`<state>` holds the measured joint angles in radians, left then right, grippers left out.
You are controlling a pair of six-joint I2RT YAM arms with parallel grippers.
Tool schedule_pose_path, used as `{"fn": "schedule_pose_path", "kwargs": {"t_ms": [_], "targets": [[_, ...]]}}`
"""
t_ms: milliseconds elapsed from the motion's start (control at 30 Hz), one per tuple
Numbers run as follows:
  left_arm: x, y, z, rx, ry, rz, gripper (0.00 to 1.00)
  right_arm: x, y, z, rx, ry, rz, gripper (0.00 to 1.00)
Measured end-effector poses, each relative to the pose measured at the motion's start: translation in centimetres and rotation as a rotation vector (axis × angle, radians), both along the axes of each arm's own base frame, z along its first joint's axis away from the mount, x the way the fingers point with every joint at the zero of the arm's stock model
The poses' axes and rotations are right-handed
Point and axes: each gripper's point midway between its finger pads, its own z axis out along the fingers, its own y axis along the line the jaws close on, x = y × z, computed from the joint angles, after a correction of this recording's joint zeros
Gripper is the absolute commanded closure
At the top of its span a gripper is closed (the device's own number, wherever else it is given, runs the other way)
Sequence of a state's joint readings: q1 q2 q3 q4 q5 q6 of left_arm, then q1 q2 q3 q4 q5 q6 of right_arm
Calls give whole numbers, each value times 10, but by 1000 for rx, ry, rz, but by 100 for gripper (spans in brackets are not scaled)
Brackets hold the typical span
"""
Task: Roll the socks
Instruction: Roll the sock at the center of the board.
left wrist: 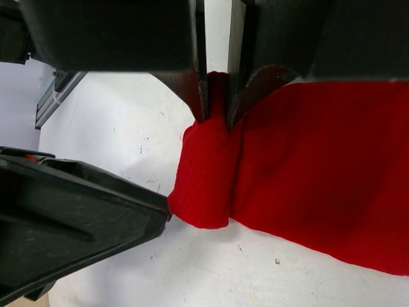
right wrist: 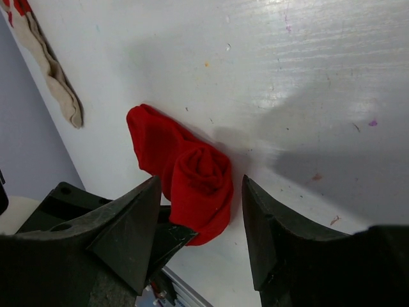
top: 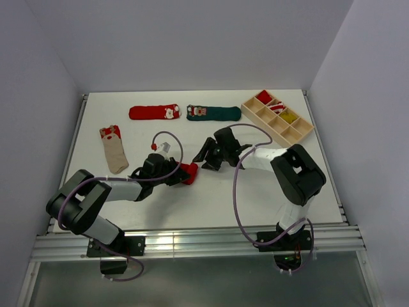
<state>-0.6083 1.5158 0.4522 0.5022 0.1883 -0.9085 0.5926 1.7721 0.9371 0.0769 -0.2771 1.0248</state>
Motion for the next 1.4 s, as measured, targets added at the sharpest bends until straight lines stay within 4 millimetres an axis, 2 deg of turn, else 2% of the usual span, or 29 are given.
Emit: {"fn": "schedule_pose_path", "kwargs": {"t_ms": [167, 433, 633, 733, 800, 833, 867, 900, 933, 1000, 1100, 1133, 1200, 1233, 1333, 1400], "targets": [[-1, 0, -1, -24, 17, 0, 96, -6, 4, -4, -9, 21, 8, 39], [-1, -3, 0, -41, 24, -8, 96, -4, 14, -7, -23, 35, 22, 42], [-1, -5, -2, -51, 26, -15, 94, -9, 13, -20, -66, 80, 21, 47], [-2, -6, -4, -59, 30, -17, 93, -11, 12, -22, -80, 97, 23, 52], [-3, -6, -4, -65, 32, -19, 92, -12, 13, -21, -83, 102, 23, 60], [-3, -6, -4, -68, 33, -19, 92, -12, 13, -20, -85, 103, 25, 64], [-3, -6, -4, -70, 33, -20, 91, -12, 13, -20, -88, 104, 28, 75], [-3, -7, -4, -71, 33, -20, 91, -12, 13, -20, -93, 105, 29, 80], [-3, -7, -4, -72, 33, -22, 89, -12, 13, -20, -96, 107, 30, 91], [-3, -7, -4, -73, 33, -23, 83, -11, 13, -21, -104, 114, 29, 100], [-3, -7, -4, -73, 32, -24, 73, -12, 12, -21, -119, 123, 28, 100], [-3, -7, -5, -72, 32, -25, 65, -12, 12, -21, -124, 125, 28, 100], [-4, -6, -6, -65, 34, -28, 57, -12, 10, -21, -139, 130, 28, 100], [-5, -6, -7, -60, 36, -29, 49, -12, 10, -21, -146, 131, 28, 100], [-6, -3, -3, -45, 23, -34, 38, -11, 9, -21, -165, 138, 33, 100], [-7, 0, 4, -26, -4, -34, 34, -10, 9, -21, -176, 142, 34, 100]]}}
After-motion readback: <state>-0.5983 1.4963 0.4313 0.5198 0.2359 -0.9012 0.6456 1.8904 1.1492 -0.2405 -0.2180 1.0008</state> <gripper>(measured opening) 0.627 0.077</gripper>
